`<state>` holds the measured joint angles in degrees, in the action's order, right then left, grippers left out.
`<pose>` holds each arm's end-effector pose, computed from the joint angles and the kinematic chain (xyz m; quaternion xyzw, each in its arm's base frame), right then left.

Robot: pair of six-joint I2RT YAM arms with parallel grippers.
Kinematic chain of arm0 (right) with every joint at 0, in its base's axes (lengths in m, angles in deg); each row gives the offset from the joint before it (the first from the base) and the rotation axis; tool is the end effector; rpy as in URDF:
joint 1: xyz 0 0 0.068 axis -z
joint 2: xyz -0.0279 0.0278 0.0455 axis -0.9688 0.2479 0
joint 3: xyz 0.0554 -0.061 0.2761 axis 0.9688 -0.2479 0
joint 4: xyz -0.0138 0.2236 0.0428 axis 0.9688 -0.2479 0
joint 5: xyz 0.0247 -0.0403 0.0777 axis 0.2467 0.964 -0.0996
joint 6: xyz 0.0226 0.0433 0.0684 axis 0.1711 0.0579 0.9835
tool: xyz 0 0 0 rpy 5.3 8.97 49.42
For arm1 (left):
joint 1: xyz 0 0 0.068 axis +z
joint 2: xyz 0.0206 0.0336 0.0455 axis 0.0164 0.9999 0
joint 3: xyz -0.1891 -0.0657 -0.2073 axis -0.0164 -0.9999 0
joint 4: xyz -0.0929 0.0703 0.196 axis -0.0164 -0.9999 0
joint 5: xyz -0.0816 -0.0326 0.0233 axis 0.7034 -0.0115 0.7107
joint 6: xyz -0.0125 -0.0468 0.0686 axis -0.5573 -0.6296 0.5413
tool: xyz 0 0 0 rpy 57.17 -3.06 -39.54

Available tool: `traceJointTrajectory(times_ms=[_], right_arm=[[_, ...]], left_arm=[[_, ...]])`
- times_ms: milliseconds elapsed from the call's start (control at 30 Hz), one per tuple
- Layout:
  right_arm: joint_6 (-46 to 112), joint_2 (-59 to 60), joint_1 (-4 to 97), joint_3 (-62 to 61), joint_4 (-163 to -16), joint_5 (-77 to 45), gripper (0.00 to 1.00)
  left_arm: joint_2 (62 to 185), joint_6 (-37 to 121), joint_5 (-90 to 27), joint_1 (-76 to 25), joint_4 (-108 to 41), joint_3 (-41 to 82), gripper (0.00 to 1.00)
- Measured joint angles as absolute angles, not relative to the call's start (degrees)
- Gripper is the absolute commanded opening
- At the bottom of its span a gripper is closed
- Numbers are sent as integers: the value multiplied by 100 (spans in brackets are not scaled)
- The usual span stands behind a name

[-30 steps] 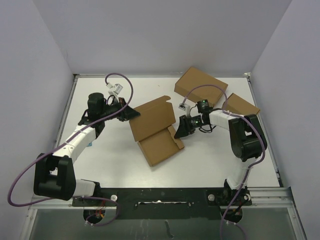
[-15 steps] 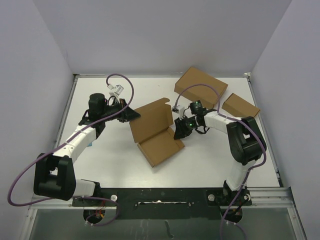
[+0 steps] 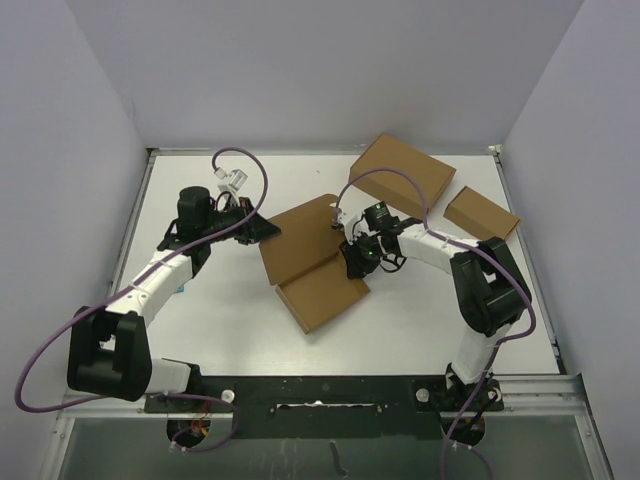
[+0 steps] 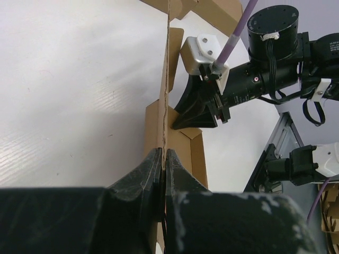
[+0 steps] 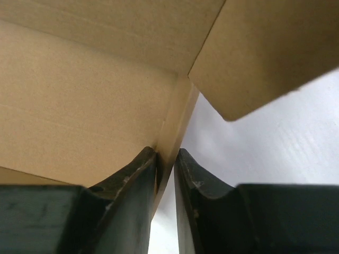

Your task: Fold the paper box

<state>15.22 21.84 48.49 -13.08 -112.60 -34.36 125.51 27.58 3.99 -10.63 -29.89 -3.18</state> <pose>0.2908 0.1850 0.1743 -0.3585 0.8797 0.2455 0.1930 0.2730 -0.1078 0.2875 0.1022 0.7953 -0.4601 0.3812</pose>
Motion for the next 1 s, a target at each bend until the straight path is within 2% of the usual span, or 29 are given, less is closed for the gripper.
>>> traceJointTrajectory(times_ms=[300,433,667,700,800,833,1000], right_arm=[[1408,2184,4785,-1302,-11323,-3110,22],[1415,2184,4785,-1302,-11321,-3078,1],[1465,2184,4785,-1256,-11334,-2874,0],[1465,2184,4788,-1247,-11347,-2859,2],[1463,2184,4788,-1232,-11363,-2837,19],[1458,2184,4790,-1225,-11373,-2837,22],[1443,2184,4858,-1223,-11411,-2883,25]], left_arm=[[12549,2764,375,-1109,-2956,-318,0],[12549,2775,362,-1114,-2960,-318,0],[12551,2775,360,-1129,-2987,-318,0],[12549,2775,360,-1133,-2987,-318,0],[12551,2775,360,-1135,-2987,-318,0],[12549,2775,360,-1135,-2987,-318,0],[12551,2777,360,-1138,-2980,-318,0]])
